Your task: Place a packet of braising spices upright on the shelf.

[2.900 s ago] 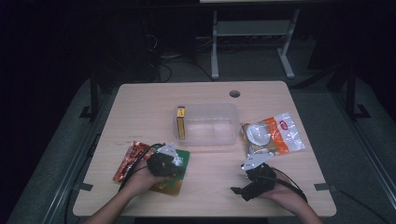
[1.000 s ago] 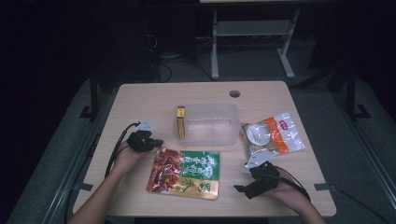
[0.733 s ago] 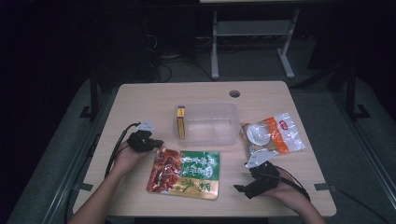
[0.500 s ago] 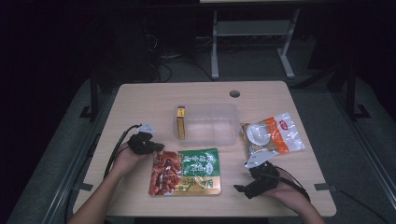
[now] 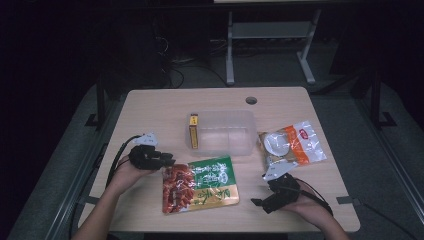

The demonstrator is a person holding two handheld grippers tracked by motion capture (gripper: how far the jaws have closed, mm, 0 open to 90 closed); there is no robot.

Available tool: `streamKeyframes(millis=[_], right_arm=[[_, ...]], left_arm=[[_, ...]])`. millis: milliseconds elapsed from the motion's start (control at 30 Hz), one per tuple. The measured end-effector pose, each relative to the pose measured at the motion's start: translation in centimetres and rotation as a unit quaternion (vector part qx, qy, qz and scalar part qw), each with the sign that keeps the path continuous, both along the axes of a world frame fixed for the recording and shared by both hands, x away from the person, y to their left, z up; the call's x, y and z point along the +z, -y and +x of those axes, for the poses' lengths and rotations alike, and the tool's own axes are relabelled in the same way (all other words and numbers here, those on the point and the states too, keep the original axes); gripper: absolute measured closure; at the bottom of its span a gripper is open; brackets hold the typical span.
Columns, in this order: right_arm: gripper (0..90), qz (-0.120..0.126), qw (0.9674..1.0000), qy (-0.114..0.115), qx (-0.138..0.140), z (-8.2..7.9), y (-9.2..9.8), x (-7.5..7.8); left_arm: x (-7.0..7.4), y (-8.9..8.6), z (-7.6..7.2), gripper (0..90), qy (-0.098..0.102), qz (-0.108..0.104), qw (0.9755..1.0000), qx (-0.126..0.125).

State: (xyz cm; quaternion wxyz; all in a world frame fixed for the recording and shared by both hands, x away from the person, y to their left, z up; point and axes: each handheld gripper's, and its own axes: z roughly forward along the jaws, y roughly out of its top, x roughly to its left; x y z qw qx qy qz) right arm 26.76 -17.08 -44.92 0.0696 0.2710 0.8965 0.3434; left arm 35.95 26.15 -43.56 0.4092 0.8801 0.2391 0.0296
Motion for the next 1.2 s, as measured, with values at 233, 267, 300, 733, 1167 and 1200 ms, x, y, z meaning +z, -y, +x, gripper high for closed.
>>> streamKeyframes(millis=[233,267,300,733,1167,1200], right_arm=[[9.1,0.0,1.0,-0.002,0.003,0.2,0.0,-0.1],[9.2,0.0,1.0,-0.004,0.002,0.1,-0.1,-0.1],[9.2,0.0,1.0,-0.002,0.004,0.1,-0.1,-0.1],[9.2,0.001,1.0,-0.005,0.003,0.2,0.0,-0.2],[9.4,0.0,1.0,-0.005,0.006,0.1,0.0,-0.1],[9.4,0.0,1.0,-0.005,0.006,0.1,0.0,-0.1]], left_arm=[[-0.7,1.7,-0.6,33.3,0.005,0.019,0.9971,-0.074],[-0.8,2.0,-0.6,30.5,0.007,0.021,0.9967,-0.079],[-0.9,2.4,-0.5,27.2,0.002,0.021,0.9963,-0.083],[-2.5,4.4,0.4,13.7,-0.011,0.051,0.9916,-0.118],[-3.5,5.1,0.6,11.4,0.006,0.04,0.991,-0.128],[-3.5,5.1,0.6,12.5,0.006,0.04,0.991,-0.128]])
